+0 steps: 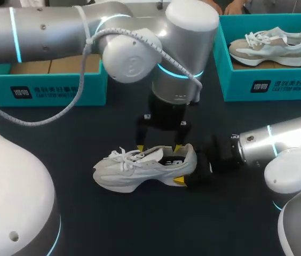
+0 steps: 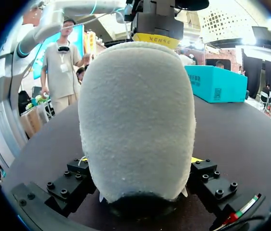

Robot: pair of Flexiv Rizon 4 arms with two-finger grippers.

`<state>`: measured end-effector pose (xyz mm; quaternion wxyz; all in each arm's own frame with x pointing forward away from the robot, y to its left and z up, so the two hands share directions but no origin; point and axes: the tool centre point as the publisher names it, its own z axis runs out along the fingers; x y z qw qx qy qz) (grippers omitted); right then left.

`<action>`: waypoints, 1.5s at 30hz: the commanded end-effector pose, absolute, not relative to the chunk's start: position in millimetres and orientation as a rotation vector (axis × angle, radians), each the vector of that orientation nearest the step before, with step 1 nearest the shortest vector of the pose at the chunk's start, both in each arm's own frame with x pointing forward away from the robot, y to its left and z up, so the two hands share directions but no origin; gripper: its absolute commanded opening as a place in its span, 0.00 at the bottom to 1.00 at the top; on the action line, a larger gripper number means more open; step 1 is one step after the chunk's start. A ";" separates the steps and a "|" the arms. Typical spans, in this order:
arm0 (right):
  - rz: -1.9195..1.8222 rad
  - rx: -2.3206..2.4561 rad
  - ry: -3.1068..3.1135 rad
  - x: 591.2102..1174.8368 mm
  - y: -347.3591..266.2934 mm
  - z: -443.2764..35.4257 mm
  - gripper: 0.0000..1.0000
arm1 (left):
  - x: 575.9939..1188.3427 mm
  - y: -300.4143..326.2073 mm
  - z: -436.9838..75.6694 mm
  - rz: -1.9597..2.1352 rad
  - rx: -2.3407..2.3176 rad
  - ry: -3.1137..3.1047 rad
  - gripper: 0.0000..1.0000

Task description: Take the shoe out of the shoebox, open the shoe tongue, remove and reinsert the insole, then place the shoe into the shoebox

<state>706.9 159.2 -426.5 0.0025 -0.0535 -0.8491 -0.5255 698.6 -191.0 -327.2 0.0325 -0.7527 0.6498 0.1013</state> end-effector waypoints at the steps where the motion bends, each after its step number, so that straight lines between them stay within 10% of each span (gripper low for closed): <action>1: -1.643 -0.169 -2.667 708.7 163.8 -432.1 0.00 | 696.0 -202.3 -343.6 0.382 -2.311 1.949 1.00; 20: -1.643 -0.169 -2.667 708.7 163.8 -432.1 0.00 | 686.0 -176.5 -355.9 0.408 -2.346 1.830 1.00; 23: -1.643 -0.169 -2.667 708.7 163.8 -432.1 0.00 | 687.4 -172.0 -353.4 0.402 -2.358 1.821 0.56; 29: -1.643 -0.169 -2.667 708.7 163.8 -432.1 0.00 | 682.3 -169.8 -343.5 0.363 -2.352 1.839 0.00; 45: -1.643 -0.169 -2.667 708.7 163.8 -432.1 0.00 | 660.4 -155.4 -318.3 0.262 -2.330 1.879 0.00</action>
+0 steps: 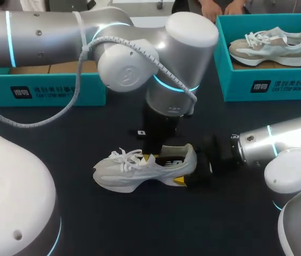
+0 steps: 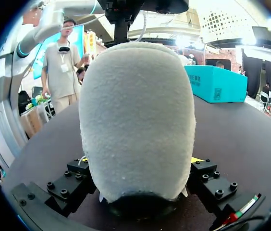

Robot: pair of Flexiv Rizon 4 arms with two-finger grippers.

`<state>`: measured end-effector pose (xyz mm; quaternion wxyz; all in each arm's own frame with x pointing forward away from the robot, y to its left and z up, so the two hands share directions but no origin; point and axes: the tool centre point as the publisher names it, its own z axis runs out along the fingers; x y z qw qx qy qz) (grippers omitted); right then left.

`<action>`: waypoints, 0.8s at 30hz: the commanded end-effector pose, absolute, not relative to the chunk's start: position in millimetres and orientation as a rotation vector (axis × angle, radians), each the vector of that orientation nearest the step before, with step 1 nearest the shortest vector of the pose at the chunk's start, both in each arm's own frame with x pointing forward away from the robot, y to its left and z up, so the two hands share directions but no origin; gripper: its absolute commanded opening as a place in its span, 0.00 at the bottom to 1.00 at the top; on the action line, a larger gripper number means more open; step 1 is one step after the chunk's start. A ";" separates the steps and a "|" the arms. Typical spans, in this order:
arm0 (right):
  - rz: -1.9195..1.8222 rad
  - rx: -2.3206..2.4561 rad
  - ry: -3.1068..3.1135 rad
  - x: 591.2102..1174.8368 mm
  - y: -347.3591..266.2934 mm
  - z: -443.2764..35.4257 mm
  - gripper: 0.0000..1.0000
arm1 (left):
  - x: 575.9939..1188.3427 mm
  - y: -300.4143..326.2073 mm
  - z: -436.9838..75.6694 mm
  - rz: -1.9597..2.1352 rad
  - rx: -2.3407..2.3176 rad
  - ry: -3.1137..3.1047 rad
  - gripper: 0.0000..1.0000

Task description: Take the shoe out of the shoebox, open the shoe tongue, remove and reinsert the insole, then place the shoe into the shoebox

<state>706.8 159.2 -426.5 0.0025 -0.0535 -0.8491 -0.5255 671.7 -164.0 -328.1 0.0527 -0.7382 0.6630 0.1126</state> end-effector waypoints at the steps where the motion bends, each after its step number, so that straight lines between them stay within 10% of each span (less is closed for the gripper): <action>1: -1.643 -0.169 -2.667 708.7 163.8 -432.1 0.00 | 658.5 -154.0 -316.1 0.254 -2.331 1.880 0.00; 24: -1.643 -0.169 -2.667 708.7 163.8 -432.1 0.00 | 652.1 -65.7 -334.7 0.237 -2.562 1.567 0.00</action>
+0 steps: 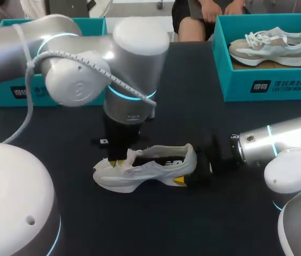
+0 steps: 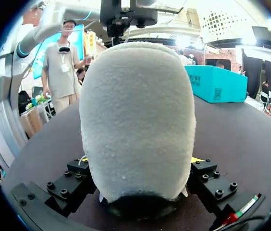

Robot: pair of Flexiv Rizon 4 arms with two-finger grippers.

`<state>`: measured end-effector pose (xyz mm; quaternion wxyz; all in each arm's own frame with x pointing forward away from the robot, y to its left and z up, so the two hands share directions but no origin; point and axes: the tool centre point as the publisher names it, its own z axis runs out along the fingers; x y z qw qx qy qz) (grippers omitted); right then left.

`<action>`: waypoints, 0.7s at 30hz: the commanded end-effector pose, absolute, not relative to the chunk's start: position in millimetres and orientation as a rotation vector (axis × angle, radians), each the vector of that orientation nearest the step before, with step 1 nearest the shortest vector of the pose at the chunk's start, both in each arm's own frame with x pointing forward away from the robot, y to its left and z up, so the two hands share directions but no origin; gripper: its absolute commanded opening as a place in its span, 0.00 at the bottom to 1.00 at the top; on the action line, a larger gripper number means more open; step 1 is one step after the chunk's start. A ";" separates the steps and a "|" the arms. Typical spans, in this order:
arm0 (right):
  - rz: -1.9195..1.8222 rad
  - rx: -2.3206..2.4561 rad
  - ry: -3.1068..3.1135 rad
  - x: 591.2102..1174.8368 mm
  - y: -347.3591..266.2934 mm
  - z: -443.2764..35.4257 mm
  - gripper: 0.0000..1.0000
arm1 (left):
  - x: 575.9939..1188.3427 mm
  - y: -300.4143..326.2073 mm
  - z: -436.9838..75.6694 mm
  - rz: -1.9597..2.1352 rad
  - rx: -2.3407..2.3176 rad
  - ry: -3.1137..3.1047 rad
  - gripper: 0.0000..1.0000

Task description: Take the shoe out of the shoebox, open the shoe tongue, remove and reinsert the insole, then place the shoe into the shoebox

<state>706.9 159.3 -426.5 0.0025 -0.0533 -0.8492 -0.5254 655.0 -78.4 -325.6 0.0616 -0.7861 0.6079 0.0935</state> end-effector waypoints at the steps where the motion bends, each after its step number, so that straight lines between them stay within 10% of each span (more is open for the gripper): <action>1: -1.643 -0.169 -2.667 708.7 163.8 -432.1 0.00 | 653.4 -61.6 -337.4 0.241 -2.569 1.554 0.00; 14: -1.643 -0.169 -2.667 708.7 163.8 -432.1 0.00 | 659.9 -30.7 -375.7 0.363 -2.598 1.445 0.00; 19: -1.643 -0.169 -2.667 708.7 163.8 -432.1 0.00 | 660.6 -30.5 -380.3 0.375 -2.592 1.447 0.41; 21: -1.643 -0.169 -2.667 708.7 163.8 -432.1 0.00 | 660.7 -29.7 -380.5 0.378 -2.588 1.444 0.74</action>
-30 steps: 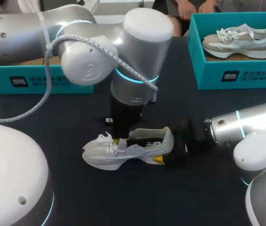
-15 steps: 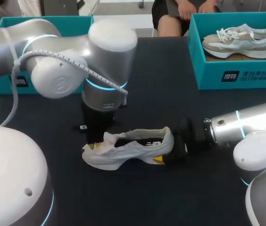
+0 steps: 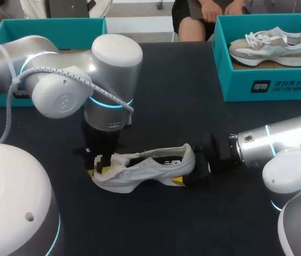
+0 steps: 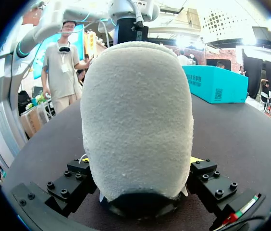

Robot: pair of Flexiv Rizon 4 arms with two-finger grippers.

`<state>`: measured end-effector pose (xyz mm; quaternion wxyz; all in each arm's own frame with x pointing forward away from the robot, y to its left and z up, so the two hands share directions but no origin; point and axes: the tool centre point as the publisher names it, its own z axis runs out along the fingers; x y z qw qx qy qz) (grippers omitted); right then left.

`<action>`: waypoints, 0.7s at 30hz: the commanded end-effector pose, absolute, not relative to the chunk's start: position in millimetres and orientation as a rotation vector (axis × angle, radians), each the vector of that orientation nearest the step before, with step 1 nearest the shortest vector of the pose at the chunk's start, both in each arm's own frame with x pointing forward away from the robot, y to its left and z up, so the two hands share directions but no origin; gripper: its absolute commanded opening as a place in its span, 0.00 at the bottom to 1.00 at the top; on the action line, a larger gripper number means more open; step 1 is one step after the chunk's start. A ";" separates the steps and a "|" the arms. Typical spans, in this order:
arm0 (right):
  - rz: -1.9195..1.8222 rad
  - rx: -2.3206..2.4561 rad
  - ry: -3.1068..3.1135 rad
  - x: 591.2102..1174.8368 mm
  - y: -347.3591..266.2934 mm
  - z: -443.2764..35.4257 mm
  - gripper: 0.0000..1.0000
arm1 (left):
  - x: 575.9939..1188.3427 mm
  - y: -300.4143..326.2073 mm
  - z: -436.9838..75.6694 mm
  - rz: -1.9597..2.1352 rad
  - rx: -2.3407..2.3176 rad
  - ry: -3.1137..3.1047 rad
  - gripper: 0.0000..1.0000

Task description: Take the shoe out of the shoebox, open the shoe tongue, remove and reinsert the insole, then place the shoe into the shoebox

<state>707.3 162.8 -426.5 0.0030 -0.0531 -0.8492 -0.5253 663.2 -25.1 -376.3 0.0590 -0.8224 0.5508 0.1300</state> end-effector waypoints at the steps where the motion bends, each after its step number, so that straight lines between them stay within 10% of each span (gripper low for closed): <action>1: -1.643 -0.169 -2.667 708.7 163.8 -432.1 0.00 | 660.3 -28.5 -380.0 0.378 -2.589 1.445 0.78; 4: -1.643 -0.169 -2.667 708.7 163.8 -432.1 0.00 | 657.5 -23.8 -374.9 0.373 -2.598 1.442 1.00; 21: -1.643 -0.169 -2.667 708.7 163.8 -432.1 0.00 | 657.5 -24.9 -313.3 0.248 -2.562 1.700 1.00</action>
